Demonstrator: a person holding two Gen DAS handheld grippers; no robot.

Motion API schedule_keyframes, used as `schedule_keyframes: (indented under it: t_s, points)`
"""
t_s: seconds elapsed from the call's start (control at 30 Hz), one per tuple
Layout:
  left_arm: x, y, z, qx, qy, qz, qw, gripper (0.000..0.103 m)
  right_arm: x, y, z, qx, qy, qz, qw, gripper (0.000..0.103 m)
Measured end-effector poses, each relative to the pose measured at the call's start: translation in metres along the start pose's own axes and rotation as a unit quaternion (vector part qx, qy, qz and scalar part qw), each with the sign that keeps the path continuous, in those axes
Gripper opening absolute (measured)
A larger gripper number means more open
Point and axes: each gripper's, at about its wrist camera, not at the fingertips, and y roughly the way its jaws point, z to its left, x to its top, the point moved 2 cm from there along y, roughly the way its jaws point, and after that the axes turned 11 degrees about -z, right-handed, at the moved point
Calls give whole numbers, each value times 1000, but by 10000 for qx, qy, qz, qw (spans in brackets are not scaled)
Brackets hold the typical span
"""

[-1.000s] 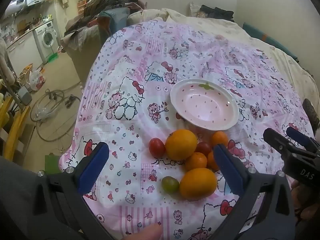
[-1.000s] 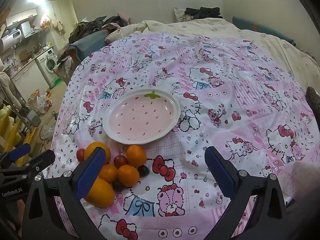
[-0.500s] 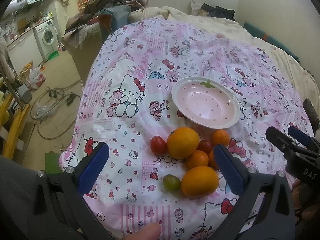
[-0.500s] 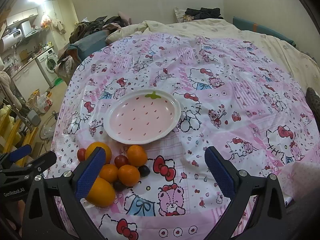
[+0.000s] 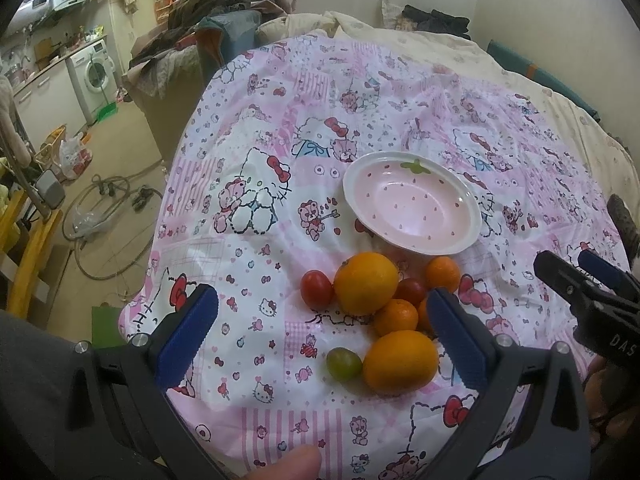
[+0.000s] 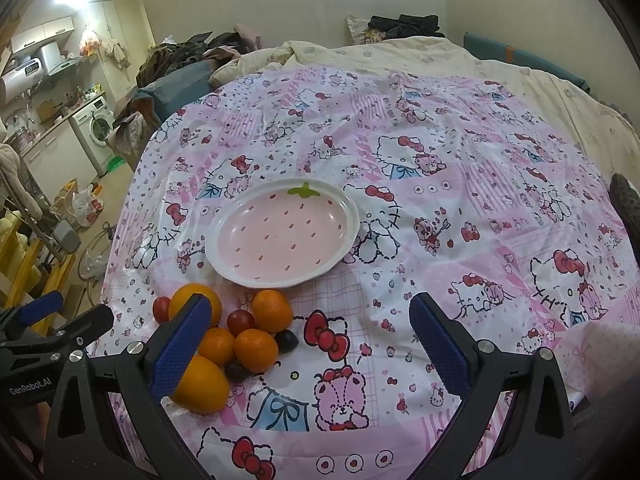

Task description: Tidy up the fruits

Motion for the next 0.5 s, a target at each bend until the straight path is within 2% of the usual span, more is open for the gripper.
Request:
schedule_keyframes:
  t_s: [0.5]
  points:
    - [2,-2,1,31,-25,2,10000,103,0,-1,0,7,12,-12,10000,101]
